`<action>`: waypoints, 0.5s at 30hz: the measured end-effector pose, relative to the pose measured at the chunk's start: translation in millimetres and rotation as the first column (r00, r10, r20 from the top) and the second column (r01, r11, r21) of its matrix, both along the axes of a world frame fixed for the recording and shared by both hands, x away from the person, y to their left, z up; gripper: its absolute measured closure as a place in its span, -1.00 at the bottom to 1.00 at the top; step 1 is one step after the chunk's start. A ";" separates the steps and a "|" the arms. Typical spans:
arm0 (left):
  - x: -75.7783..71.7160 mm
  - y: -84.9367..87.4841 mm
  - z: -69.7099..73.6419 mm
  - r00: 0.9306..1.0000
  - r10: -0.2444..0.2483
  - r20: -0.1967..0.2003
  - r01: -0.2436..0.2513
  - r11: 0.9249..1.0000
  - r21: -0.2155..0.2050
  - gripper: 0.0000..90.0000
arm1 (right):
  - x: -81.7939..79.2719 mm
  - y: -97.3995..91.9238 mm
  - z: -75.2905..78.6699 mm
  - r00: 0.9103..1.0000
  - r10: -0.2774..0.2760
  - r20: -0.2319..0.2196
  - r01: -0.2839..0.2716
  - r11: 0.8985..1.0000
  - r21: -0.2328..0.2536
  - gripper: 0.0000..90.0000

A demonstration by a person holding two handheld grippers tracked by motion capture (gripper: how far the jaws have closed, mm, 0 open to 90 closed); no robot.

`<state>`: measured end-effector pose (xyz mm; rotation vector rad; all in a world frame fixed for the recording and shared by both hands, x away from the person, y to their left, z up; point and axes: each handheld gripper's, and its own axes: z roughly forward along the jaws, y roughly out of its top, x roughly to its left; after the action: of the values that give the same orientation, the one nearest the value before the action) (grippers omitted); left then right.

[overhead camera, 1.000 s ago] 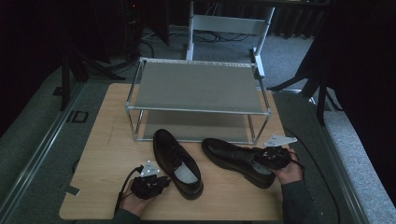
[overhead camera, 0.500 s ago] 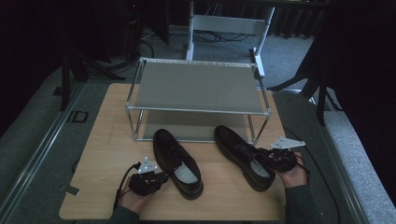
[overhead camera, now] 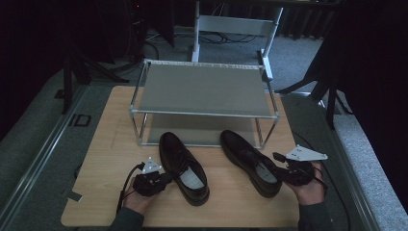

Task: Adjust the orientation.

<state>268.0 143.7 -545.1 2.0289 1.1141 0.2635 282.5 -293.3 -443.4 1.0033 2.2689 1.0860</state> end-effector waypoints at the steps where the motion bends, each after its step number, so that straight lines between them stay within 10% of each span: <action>1: 1.6 -1.7 0.2 1.000 0.000 0.002 0.000 1.000 0.002 0.75 | -0.5 7.8 0.2 1.000 0.020 0.004 -0.020 1.000 -0.014 0.23; 15: 16.0 -33.7 -0.4 0.999 -0.039 0.014 0.039 0.999 0.002 0.95 | 3.6 76.5 -8.5 0.986 0.167 -0.006 -0.167 0.985 -0.042 0.21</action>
<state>283.9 110.0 -545.5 2.0452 1.0646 0.2577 286.1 -216.8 -451.8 0.8099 2.4024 1.0980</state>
